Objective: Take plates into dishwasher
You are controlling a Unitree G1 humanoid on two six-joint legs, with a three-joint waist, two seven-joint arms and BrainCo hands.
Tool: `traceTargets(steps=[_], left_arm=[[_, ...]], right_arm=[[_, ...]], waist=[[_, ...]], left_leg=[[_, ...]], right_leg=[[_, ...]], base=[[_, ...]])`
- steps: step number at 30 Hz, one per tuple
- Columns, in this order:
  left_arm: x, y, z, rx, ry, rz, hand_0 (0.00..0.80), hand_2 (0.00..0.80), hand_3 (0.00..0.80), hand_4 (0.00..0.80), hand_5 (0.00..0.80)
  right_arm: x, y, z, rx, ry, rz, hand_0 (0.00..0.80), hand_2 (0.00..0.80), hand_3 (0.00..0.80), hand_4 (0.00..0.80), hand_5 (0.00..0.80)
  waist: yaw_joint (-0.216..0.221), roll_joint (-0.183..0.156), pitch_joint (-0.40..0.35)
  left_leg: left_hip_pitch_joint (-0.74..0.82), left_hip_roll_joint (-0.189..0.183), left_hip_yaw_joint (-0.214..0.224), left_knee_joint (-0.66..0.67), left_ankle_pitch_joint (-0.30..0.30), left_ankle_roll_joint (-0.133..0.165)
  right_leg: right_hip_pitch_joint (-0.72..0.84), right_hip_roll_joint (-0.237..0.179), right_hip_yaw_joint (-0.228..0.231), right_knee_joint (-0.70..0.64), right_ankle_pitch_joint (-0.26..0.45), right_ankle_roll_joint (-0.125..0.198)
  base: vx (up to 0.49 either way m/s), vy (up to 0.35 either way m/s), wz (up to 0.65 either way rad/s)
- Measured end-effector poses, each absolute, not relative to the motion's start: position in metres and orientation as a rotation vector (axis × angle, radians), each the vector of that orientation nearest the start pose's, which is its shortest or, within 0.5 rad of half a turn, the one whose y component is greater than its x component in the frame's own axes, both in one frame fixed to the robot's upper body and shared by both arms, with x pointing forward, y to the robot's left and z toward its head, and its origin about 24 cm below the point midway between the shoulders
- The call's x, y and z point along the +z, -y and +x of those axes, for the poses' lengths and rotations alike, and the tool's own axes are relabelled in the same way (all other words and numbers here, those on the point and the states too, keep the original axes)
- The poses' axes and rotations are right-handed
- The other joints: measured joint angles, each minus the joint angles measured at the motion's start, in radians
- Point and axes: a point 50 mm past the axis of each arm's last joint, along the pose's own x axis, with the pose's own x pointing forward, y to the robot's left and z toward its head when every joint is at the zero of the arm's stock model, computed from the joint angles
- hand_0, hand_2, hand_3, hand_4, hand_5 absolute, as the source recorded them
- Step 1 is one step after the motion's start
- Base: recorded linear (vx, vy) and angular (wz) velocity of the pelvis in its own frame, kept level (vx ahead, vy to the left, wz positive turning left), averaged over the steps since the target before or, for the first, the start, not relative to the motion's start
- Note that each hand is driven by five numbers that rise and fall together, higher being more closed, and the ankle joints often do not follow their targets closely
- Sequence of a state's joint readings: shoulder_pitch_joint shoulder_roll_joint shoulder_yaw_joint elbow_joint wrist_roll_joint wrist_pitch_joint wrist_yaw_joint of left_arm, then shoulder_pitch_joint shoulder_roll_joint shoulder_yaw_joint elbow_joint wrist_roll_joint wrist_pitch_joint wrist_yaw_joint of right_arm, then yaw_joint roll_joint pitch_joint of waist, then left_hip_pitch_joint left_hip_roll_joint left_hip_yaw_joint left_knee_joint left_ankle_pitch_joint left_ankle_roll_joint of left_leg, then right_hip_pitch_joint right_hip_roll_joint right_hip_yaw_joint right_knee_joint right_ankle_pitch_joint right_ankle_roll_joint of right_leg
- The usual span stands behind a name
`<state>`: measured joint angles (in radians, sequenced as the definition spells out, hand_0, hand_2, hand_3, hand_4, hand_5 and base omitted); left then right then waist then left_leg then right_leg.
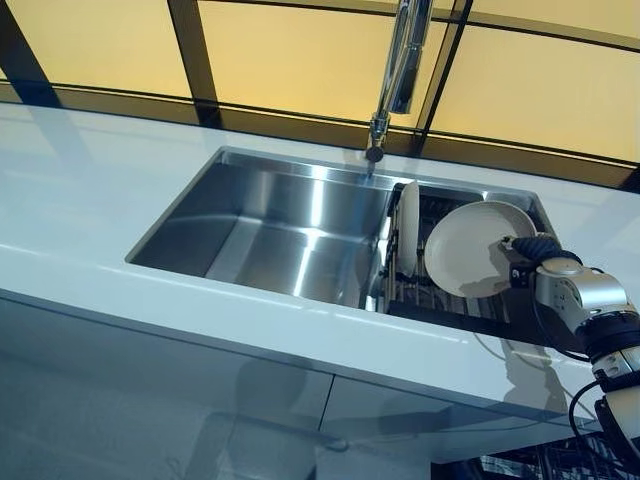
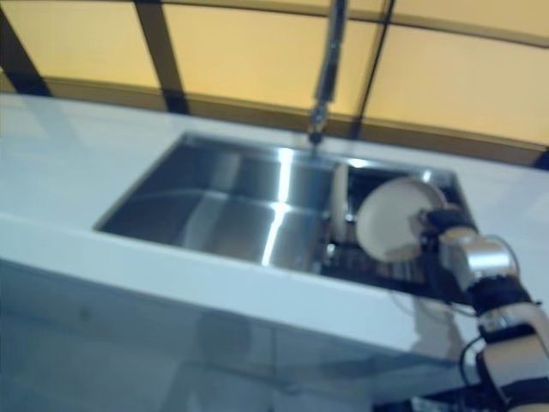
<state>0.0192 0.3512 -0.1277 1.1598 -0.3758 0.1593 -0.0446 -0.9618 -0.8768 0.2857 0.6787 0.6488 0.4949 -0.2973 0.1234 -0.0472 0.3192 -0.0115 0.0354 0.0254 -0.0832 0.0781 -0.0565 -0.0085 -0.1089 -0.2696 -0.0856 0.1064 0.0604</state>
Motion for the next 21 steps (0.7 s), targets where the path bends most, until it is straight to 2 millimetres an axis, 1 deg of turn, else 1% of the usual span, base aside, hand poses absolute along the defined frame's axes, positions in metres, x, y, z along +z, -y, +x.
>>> traceTargets(steps=[5, 6, 8, 9, 12, 14, 18, 21], left_arm=[[-0.152, -0.271, 0.082, 0.28, -1.295, -0.001, 0.0, 0.0, 0.0, 0.0, 0.0], [-0.152, -0.271, 0.082, 0.28, -1.291, 0.0, 0.0, 0.0, 0.0, 0.0, 0.0], [-0.152, -0.271, 0.083, 0.279, -1.29, 0.002, 0.0, 0.0, 0.0, 0.0, 0.0], [-0.152, -0.271, 0.083, 0.276, -1.289, 0.006, 0.0, 0.0, 0.0, 0.0, 0.0], [-0.152, -0.271, 0.083, 0.276, -1.291, 0.007, 0.0, 0.0, 0.0, 0.0, 0.0], [-0.152, -0.271, 0.082, 0.277, -1.294, 0.008, 0.0, 0.0, 0.0, 0.0, 0.0], [-0.152, -0.272, 0.08, 0.28, -1.306, 0.008, 0.0, 0.0, 0.0, 0.0, 0.0], [-0.152, -0.272, 0.08, 0.28, -1.306, 0.009, 0.0, 0.0, 0.0, 0.0, 0.0]], right_arm=[[0.223, 0.317, 0.367, -0.496, -0.172, -0.236, 0.8, 0.8, 0.8, 0.8, 0.8], [0.231, 0.318, 0.367, -0.512, -0.151, -0.244, 0.8, 0.8, 0.8, 0.8, 0.8], [0.237, 0.321, 0.366, -0.526, -0.136, -0.249, 0.8, 0.8, 0.8, 0.8, 0.8], [0.246, 0.324, 0.364, -0.537, -0.114, -0.252, 0.8, 0.8, 0.8, 0.8, 0.8], [0.262, 0.328, 0.362, -0.56, -0.07, -0.256, 0.8, 0.8, 0.8, 0.8, 0.8], [0.271, 0.332, 0.359, -0.583, -0.041, -0.265, 0.8, 0.8, 0.8, 0.8, 0.8], [0.275, 0.337, 0.355, -0.611, -0.029, -0.295, 0.8, 0.8, 0.8, 0.8, 0.8], [0.28, 0.342, 0.352, -0.63, -0.019, -0.308, 0.8, 0.8, 0.8, 0.8, 0.8]], waist=[[-0.002, 0.0, 0.0], [-0.002, 0.0, 0.0], [-0.007, -0.002, -0.001], [-0.008, -0.004, -0.002], [-0.01, -0.009, -0.006], [-0.011, -0.023, -0.018], [-0.024, -0.053, -0.061], [-0.026, -0.065, -0.089]], left_leg=[[0.007, 0.0, 0.0, 0.0, 0.0, 0.0], [0.014, 0.0, 0.001, 0.0, 0.0, 0.0], [0.026, 0.0, 0.001, -0.001, 0.0, 0.0], [0.031, 0.0, 0.002, -0.001, -0.001, 0.0], [0.044, 0.0, 0.005, -0.001, -0.001, 0.0], [0.049, 0.001, 0.012, -0.001, -0.001, 0.0], [0.054, 0.001, 0.02, -0.001, -0.002, -0.001], [0.058, 0.002, 0.029, -0.001, -0.003, 0.0]], right_leg=[[0.008, 0.0, 0.0, 0.0, 0.0, 0.0], [0.014, 0.0, 0.0, 0.0, 0.0, 0.0], [0.026, 0.0, 0.001, 0.0, 0.0, 0.0], [0.03, 0.0, 0.003, 0.0, 0.0, 0.0], [0.042, 0.001, 0.007, 0.0, 0.0, 0.0], [0.043, 0.001, 0.013, 0.0, 0.0, 0.0], [0.045, 0.001, 0.017, 0.0, 0.001, 0.0], [0.045, 0.002, 0.024, 0.0, 0.002, 0.0]], base=[[0.0, 0.0, 0.0], [0.0, 0.0, 0.0], [0.0, 0.0, 0.0], [0.0, 0.0, 0.0], [0.008, 0.01, -0.02], [0.009, 0.017, -0.08], [-0.01, 0.029, -0.03], [-0.02, 0.032, -0.07]])
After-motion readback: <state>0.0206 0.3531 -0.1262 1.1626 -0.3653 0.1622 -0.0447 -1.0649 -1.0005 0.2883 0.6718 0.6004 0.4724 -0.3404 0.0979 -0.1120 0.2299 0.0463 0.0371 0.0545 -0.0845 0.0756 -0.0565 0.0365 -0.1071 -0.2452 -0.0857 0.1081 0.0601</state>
